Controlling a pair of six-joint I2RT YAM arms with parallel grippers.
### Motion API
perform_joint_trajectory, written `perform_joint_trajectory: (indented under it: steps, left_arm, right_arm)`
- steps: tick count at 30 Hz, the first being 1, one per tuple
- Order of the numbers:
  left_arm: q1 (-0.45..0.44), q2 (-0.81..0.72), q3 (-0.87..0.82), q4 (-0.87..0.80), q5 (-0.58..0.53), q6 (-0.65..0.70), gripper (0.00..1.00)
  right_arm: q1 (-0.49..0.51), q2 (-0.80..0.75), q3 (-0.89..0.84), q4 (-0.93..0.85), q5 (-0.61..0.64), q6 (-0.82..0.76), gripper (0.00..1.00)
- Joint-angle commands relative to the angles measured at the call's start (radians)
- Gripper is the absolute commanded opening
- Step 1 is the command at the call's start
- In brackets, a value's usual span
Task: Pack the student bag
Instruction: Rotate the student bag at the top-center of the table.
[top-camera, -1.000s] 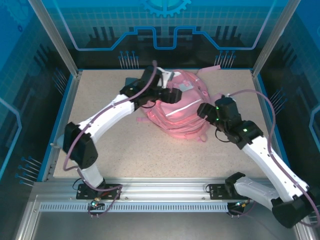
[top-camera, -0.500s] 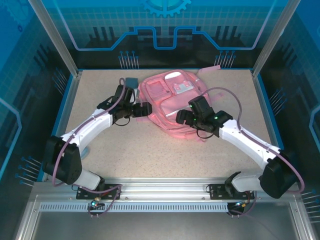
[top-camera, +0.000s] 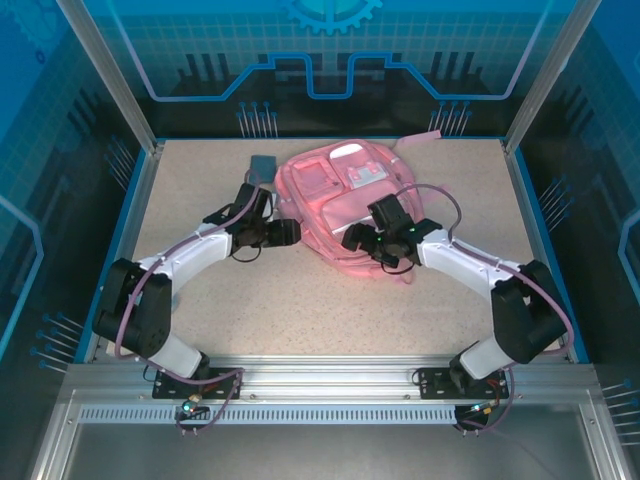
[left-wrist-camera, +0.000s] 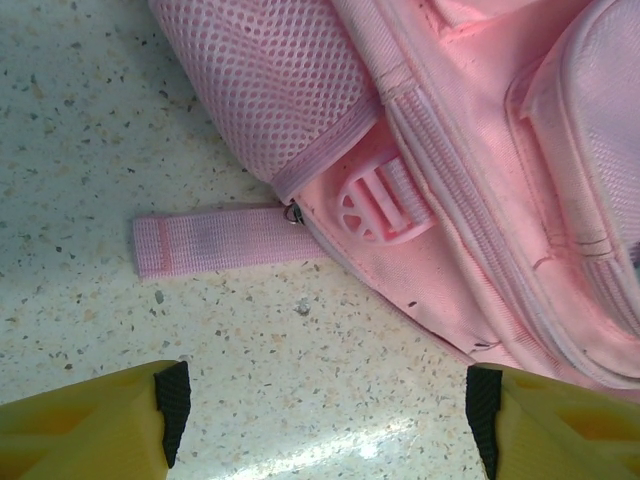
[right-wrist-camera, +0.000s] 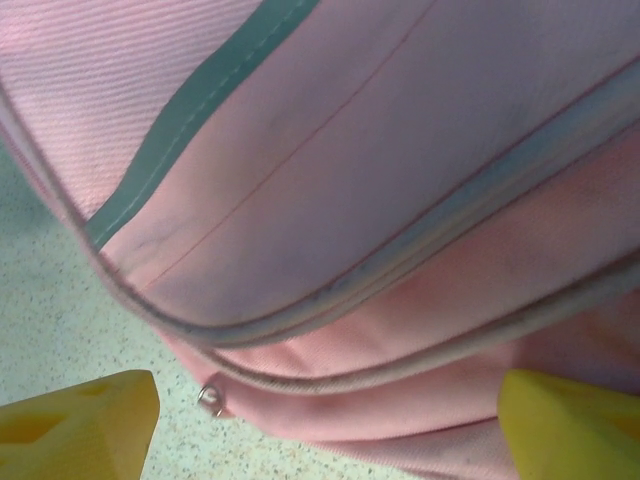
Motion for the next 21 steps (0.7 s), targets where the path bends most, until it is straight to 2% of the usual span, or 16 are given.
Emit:
perform_joint_trajectory:
  steps: [1,10,14,18,21]
  left_arm:
    - [0.002,0.015,-0.010,0.040,0.014,0.035,0.75]
    - [0.000,0.048,-0.040,0.100,0.087,-0.010,0.75]
    - [-0.001,0.062,-0.044,0.125,0.102,-0.031,0.75]
    - [-0.003,0.075,-0.042,0.141,0.107,-0.041,0.74]
    - [-0.005,0.075,-0.045,0.144,0.099,-0.039,0.74]
  right_arm:
    - [-0.046,0.042,0.047,-0.019,0.015,-0.048,0.89]
    - [-0.206,0.090,0.119,-0.085,0.064,-0.160,0.88]
    - [-0.220,0.037,0.140,-0.100,0.075,-0.184,0.87]
    - [-0.206,-0.013,0.134,-0.107,0.014,-0.129,0.84]
    - [-0.175,-0.060,0.078,-0.093,-0.012,0.012,0.77]
